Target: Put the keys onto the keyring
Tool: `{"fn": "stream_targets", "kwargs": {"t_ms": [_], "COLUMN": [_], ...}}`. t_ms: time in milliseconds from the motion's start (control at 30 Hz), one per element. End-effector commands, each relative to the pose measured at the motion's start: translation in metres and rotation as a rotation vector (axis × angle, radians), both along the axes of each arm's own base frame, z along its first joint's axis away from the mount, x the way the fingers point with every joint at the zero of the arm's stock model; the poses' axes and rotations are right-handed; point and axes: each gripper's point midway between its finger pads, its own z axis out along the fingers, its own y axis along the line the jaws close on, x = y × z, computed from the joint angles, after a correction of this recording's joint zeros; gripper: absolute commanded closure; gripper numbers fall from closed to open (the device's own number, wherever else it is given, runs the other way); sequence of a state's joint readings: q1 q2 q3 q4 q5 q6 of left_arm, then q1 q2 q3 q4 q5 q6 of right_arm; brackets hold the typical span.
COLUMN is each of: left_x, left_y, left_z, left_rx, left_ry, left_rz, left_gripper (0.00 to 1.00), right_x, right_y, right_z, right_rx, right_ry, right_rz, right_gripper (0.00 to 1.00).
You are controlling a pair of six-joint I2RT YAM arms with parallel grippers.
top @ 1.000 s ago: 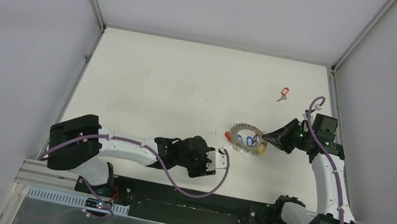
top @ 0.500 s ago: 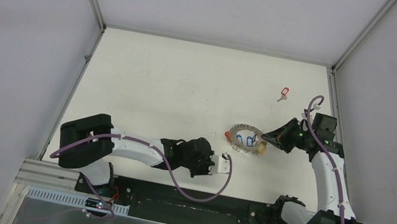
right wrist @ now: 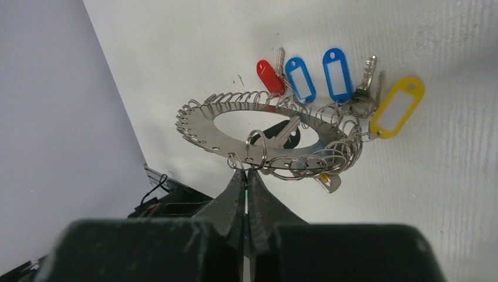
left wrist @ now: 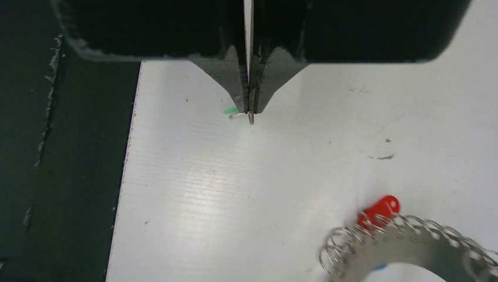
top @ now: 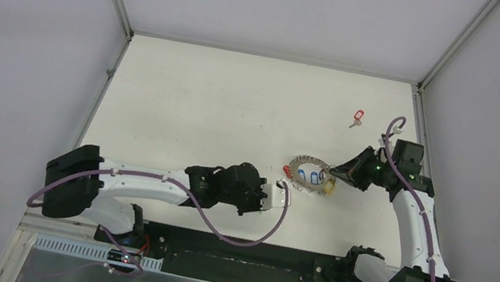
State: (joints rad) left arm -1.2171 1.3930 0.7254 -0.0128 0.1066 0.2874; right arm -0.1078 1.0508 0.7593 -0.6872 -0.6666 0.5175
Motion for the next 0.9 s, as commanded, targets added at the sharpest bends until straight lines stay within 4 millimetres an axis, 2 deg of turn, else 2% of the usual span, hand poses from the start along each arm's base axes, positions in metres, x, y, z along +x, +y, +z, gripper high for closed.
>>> {"fn": "stream_targets", "kwargs": {"t_ms": [0,233,367,500,667,867], "left_x": [0.01,0.031,0.048,0.056,0.051,0.035], "left_y": [-0.001,0.02,0.041,0.057,0.064,0.065], "left_z": [0.066,0.123,0.146,0.162,0.184,0.194], "left_rx": [-0.155,-0.369,-0.445,-0.477,-0.488,-0.475], "left_ry": [0.049,0.222,0.252,0.245,0.219,0.169], "left_rz": [0.094,0.217,0.296,0.345,0.319,0.195], "left_gripper": [1.0,1.0,1.0,1.0,1.0,1.0], "right_x": [0.004,-0.004,-0.015,-0.027,-0.038,-0.047], "right_y": [0.006,0.036,0.055,0.075,0.1,0.139], "right_z": [0.02,0.043,0.064,0.089,0.11,0.113], "right_rx": [-0.107,-0.25,-0.299,-0.314,-0.246,-0.11], "right_ry": [-0.109,-0.267,-0.424,-0.627,-0.798,-0.916], "right_rz": [0.085,0.326,0.504,0.664,0.833,1.02], "right_gripper": [1.0,1.0,1.0,1.0,1.0,1.0]}}
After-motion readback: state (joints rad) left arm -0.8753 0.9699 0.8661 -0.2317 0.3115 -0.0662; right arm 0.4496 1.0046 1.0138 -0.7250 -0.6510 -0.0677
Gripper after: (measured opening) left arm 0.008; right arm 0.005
